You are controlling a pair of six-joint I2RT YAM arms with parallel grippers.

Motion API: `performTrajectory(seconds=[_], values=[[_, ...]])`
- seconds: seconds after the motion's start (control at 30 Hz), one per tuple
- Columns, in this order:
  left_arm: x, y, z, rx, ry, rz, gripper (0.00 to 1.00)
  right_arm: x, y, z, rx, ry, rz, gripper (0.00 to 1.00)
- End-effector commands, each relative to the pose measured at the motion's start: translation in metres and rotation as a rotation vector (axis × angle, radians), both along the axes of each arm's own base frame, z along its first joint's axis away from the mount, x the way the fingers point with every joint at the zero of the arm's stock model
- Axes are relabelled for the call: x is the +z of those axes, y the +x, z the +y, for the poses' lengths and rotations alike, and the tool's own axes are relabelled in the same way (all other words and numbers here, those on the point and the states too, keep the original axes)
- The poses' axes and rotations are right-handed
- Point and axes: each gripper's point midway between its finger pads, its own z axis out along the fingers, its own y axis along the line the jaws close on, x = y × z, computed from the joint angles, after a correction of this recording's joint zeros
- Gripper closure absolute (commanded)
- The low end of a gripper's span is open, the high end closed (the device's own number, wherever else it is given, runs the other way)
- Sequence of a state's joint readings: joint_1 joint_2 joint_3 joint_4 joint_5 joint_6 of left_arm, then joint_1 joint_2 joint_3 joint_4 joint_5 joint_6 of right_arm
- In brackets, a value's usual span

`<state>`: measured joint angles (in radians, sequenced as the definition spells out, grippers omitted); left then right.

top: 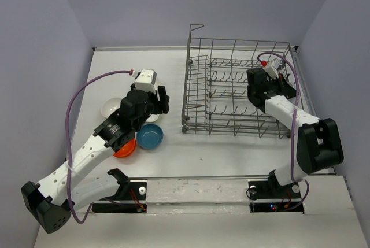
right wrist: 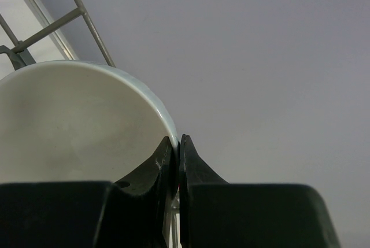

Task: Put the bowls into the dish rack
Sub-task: Insert the bowl into the dish rack.

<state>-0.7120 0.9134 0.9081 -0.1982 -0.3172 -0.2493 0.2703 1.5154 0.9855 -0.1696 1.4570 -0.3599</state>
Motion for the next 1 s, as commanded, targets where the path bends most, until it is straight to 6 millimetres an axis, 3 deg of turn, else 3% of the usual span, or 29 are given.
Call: performTrajectory(seconds=[0.0, 0.4, 0.63, 0.97], values=[[0.006, 0.002, -0.003, 0.003, -0.022, -0.029, 0.26, -0.012, -0.003, -0.004, -0.034, -0.032, 0.046, 0.99], [0.006, 0.001, -0.004, 0.004, -0.015, -0.030, 0.26, -0.027, -0.004, -0.004, -0.043, -0.044, 0.068, 0.99], [0.006, 0.000, -0.005, 0.000, -0.011, -0.031, 0.27, 0.004, -0.004, -0.004, -0.058, -0.038, -0.006, 0.99], [0.006, 0.000, -0.002, 0.011, -0.004, -0.038, 0.26, 0.045, 0.014, -0.001, 0.071, 0.007, -0.040, 0.99]])
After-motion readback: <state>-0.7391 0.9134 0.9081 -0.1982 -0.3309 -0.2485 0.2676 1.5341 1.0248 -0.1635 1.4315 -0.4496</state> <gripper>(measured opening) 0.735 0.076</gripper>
